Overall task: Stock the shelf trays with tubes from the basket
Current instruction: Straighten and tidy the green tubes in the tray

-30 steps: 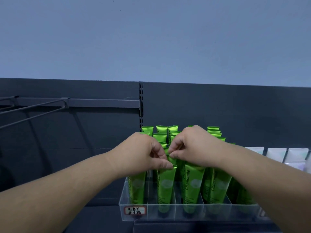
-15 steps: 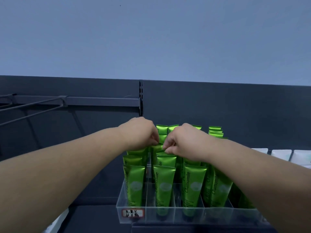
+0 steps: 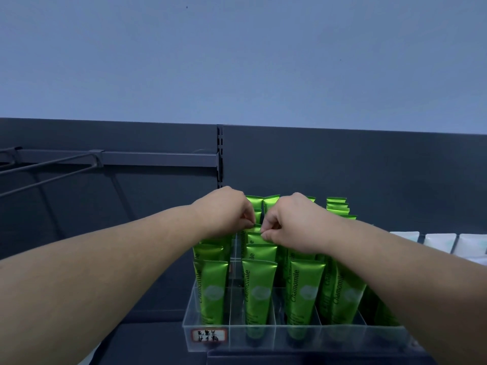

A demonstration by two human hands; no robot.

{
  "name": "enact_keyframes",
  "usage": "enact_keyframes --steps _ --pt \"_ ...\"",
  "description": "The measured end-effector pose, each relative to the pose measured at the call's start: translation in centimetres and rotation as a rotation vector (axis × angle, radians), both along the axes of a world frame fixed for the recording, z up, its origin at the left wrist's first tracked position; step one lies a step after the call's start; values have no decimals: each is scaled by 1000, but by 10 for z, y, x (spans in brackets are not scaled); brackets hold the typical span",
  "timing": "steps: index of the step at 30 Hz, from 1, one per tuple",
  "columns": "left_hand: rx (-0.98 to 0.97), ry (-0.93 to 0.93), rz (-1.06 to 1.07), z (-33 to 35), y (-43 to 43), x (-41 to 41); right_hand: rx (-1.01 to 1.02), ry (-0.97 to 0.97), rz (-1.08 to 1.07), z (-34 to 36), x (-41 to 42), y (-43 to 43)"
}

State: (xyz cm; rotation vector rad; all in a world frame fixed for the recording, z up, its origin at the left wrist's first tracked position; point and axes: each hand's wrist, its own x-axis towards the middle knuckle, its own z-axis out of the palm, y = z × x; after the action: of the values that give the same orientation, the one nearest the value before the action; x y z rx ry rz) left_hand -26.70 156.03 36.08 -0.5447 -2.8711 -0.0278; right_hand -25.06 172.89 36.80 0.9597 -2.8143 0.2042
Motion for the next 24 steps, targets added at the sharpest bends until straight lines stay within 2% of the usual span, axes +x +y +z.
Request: enact_keyframes --steps 7,24 --pt "20 37 -14 -2 -1 0 -3 28 23 0 3 -5" --pt "77 -2 -51 -2 2 1 -21 3 -29 -1 4 -2"
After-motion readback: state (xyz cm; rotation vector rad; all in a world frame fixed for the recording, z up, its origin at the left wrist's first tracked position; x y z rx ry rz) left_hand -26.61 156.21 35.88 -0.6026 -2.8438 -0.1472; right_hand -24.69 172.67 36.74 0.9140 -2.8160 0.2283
